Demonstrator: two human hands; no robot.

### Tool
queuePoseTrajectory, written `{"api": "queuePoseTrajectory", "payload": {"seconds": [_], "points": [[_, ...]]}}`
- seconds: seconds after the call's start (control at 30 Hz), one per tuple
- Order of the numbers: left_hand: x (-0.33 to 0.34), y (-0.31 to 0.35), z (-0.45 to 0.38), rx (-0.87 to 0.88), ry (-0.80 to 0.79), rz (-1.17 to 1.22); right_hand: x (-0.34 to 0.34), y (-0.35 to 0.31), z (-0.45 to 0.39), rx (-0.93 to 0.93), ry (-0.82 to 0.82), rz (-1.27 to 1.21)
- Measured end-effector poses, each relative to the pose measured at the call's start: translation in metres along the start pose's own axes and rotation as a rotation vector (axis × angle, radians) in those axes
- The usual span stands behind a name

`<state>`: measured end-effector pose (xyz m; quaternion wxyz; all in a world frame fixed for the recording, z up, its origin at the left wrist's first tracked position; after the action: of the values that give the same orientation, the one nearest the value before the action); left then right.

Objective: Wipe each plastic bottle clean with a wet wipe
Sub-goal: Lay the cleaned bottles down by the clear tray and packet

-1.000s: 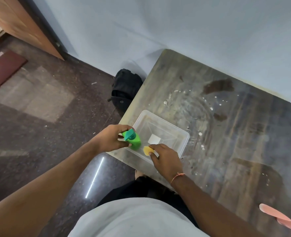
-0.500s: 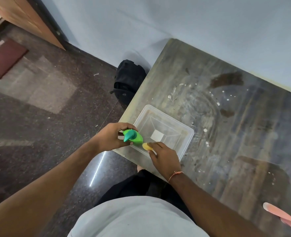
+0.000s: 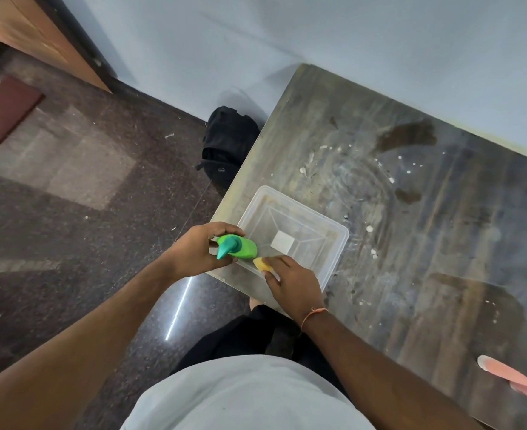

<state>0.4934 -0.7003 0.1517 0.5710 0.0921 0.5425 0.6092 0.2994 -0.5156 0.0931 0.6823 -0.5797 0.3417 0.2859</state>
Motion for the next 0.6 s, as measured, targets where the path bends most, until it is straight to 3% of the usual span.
{"api": "queuePoseTrajectory", "payload": {"seconds": [0.27,0.43,0.6], "points": [[0.009,0.003,0.011,-0.121,0.071,-0.027,-0.002,-0.001,0.005,0.061,-0.079,0.016],[0.034,-0.016,0.034,-0.434,0.176,-0.116,-0.012,0.003,0.018,0.095,-0.081,0.008],[0.075,-0.02,0.059,-0.586,0.084,-0.134,-0.03,0.013,0.043,0.157,-0.084,0.031]]}}
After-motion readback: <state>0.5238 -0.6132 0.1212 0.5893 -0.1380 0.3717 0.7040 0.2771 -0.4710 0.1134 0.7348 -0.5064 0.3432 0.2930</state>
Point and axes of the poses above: each hand's wrist, its own z-axis away from the middle knuckle, its own x-axis out of the palm, y = z × x, the point moved 1 cm from there along -z, towards the middle knuckle, and after that the axes turned 5 degrees about -x, right-handed, at the moved point
